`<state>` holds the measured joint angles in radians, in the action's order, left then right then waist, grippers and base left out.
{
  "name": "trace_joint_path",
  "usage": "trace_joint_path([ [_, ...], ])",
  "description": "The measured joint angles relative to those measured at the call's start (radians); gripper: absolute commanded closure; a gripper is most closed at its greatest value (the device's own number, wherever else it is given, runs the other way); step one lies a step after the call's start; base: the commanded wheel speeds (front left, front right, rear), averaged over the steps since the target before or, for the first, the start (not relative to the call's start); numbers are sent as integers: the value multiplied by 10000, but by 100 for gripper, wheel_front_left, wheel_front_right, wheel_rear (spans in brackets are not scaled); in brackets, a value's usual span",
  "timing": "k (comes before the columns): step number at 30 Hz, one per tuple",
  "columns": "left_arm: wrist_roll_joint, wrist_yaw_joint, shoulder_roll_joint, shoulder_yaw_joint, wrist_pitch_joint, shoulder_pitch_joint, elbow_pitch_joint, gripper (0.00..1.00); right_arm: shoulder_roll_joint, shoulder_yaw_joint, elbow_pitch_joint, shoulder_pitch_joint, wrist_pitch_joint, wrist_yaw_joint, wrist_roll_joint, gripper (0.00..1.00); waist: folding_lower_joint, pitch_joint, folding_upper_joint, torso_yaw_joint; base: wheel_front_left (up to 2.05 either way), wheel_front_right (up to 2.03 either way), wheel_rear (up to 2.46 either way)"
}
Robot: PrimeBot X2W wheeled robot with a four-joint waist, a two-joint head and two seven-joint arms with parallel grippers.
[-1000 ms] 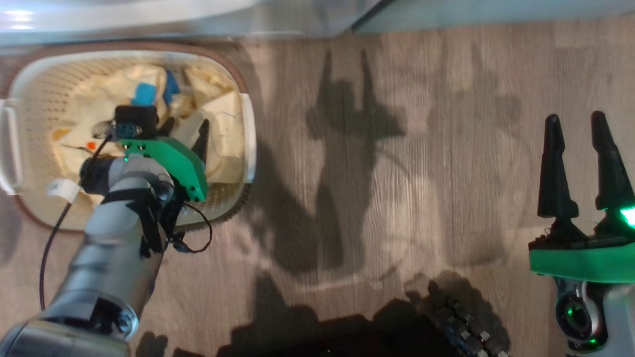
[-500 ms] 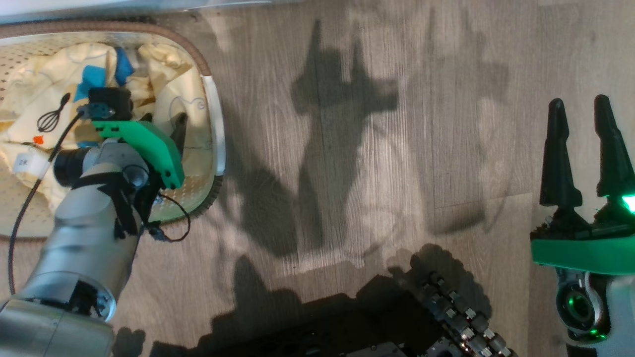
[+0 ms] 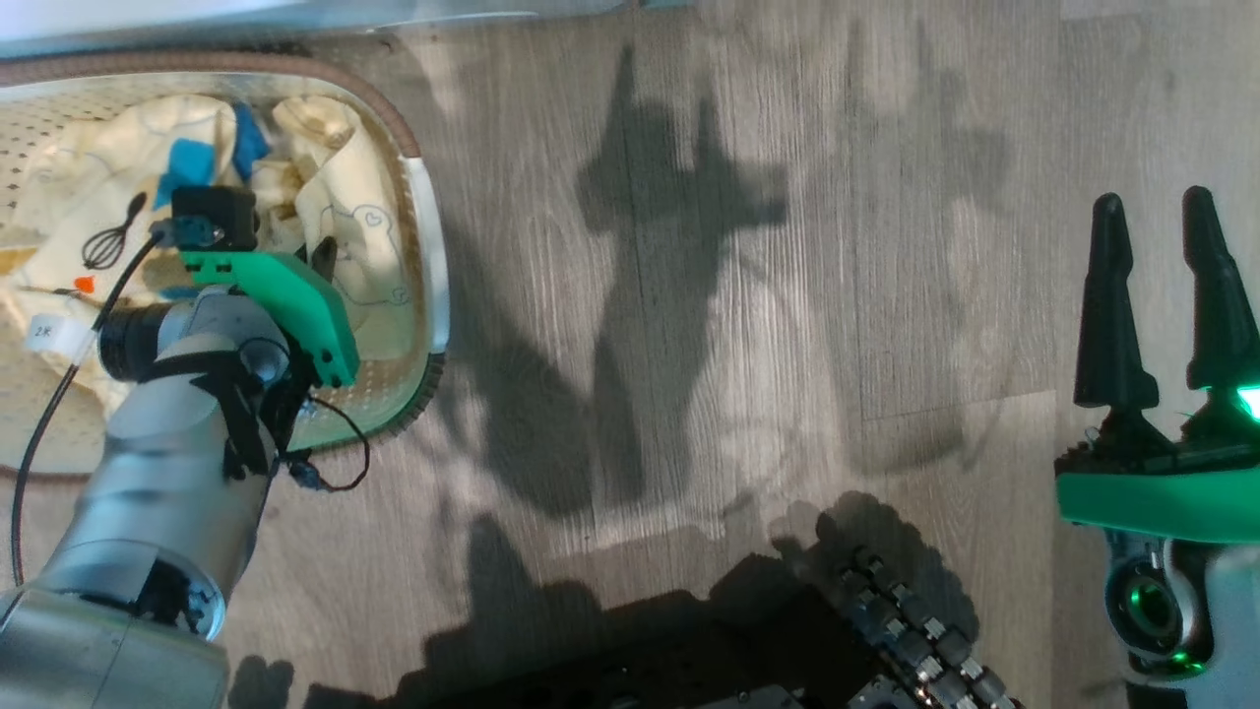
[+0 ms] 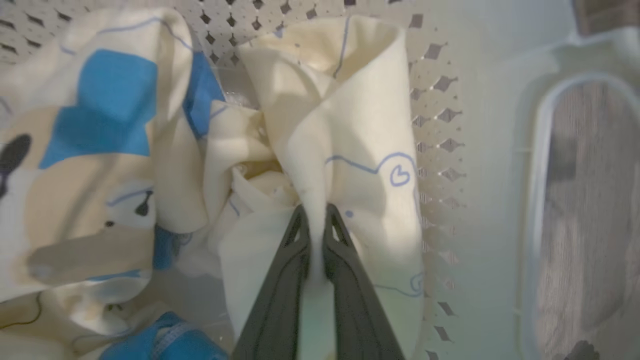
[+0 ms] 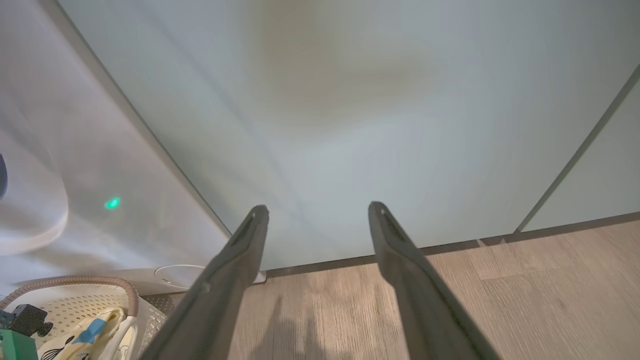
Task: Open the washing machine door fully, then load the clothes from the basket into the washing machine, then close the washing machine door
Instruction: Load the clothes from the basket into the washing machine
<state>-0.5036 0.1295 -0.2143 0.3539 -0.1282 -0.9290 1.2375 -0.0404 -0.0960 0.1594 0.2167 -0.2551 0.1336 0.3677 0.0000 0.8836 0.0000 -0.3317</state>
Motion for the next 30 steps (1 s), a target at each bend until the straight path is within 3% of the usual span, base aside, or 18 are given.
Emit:
trace_joint_path([
  [19, -464, 0, 382, 366, -1181, 746, -368, 100, 0, 382, -222, -145, -2, 0, -721, 0, 0, -1520, 1, 778, 0, 0, 0],
  [22, -456, -21, 376, 334, -1214, 918, -840, 100, 0, 483, -259, -360, 0, 0, -846, 0, -1, -1850, 1, 923, 0, 0, 0],
  [30, 52, -627, 345, -249, -1227, 1988, -3296, 100, 0, 639, -495, -524, 0, -2, -1156, 0, -1, -2698, 1, 1349, 0, 0, 0],
])
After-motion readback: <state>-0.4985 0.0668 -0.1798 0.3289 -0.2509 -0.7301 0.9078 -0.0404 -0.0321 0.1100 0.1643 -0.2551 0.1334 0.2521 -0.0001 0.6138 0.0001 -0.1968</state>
